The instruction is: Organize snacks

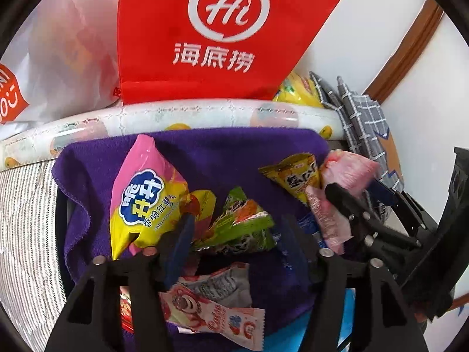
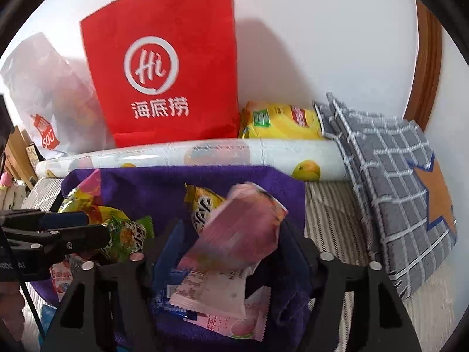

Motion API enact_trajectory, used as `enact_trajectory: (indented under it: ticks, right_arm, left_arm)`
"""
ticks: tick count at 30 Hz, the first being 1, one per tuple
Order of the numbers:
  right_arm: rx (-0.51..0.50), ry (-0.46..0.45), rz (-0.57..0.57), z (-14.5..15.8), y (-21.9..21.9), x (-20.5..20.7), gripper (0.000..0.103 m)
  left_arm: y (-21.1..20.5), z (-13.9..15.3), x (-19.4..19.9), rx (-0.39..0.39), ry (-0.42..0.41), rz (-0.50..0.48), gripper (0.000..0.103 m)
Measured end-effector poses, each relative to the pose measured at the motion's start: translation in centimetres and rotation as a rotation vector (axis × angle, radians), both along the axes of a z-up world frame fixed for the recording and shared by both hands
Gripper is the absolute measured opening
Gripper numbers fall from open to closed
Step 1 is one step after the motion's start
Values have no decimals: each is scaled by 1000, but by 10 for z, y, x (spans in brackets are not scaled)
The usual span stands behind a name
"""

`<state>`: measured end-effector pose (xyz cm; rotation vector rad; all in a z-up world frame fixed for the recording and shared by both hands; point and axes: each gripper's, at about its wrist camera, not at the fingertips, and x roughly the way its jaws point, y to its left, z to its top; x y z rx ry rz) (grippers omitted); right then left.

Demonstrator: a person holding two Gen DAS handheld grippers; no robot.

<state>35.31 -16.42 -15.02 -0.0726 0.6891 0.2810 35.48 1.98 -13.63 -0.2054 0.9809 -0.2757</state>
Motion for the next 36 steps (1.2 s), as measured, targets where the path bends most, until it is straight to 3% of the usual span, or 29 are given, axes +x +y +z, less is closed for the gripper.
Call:
enact_trajectory:
  ticks: [2, 9, 16, 18, 20, 28, 36]
  right_arm:
    - [-5, -18, -8, 5, 1, -5, 82]
    - [16, 30, -92, 24, -10, -24, 82]
    - [56, 32, -171, 51, -25, -71, 82]
    - [44, 25, -186, 58, -26, -84, 82]
    - [49, 9, -192, 68, -28, -101, 82]
    - [88, -29, -179, 89, -27, -163, 82]
    - [99, -16, -200, 94, -36, -205, 82]
  left_arm:
    - [0, 8, -4, 5, -22, 4, 69]
    - [4, 38, -20, -23, -83, 1, 78]
    - [0, 77, -51, 33, -164, -33, 80]
    - [2, 92, -67, 46, -216, -29, 91]
    - [4, 99, -85, 50, -246, -26, 94]
    - [6, 104, -150, 78, -251, -27, 97]
    - [16, 107, -217, 95, -275, 46, 100]
